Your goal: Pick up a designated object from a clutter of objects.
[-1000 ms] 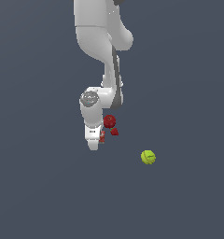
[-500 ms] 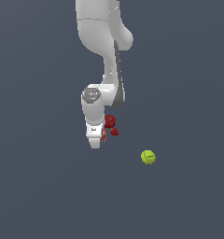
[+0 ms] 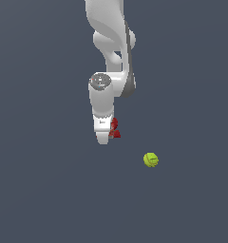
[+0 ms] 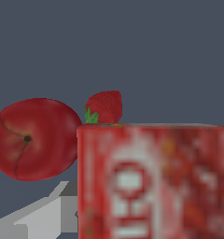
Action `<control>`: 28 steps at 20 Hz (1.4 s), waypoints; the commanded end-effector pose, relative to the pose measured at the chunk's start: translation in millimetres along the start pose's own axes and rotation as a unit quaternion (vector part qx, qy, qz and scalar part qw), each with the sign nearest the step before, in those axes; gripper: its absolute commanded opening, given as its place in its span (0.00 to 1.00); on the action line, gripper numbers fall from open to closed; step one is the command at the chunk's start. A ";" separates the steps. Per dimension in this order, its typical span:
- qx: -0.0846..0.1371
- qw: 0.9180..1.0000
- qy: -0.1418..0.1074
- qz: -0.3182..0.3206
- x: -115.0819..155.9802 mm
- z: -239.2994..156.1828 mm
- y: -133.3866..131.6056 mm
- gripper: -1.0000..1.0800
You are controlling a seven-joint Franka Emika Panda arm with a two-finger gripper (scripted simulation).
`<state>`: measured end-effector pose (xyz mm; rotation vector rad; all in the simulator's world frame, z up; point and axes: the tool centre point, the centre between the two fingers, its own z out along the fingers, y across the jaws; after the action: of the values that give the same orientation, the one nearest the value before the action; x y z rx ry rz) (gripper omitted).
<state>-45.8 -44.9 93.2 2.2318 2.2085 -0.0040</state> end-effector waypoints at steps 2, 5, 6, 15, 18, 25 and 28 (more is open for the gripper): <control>0.000 1.000 0.000 0.000 16.5 -31.9 -1.6 0.00; 0.000 1.000 0.000 -0.001 32.4 -61.7 -2.7 0.00; 0.000 1.000 0.000 -0.001 37.9 -72.1 -3.1 0.00; 0.000 1.000 0.002 -0.001 83.8 -160.8 -5.7 0.00; 0.000 1.000 0.002 -0.001 98.4 -189.6 -6.2 0.00; 0.000 1.000 0.002 -0.001 130.0 -254.5 -6.2 0.00; 0.000 1.000 0.002 0.000 140.5 -276.6 -5.5 0.00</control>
<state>-49.6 91.2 358.1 2.2312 2.2115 0.0016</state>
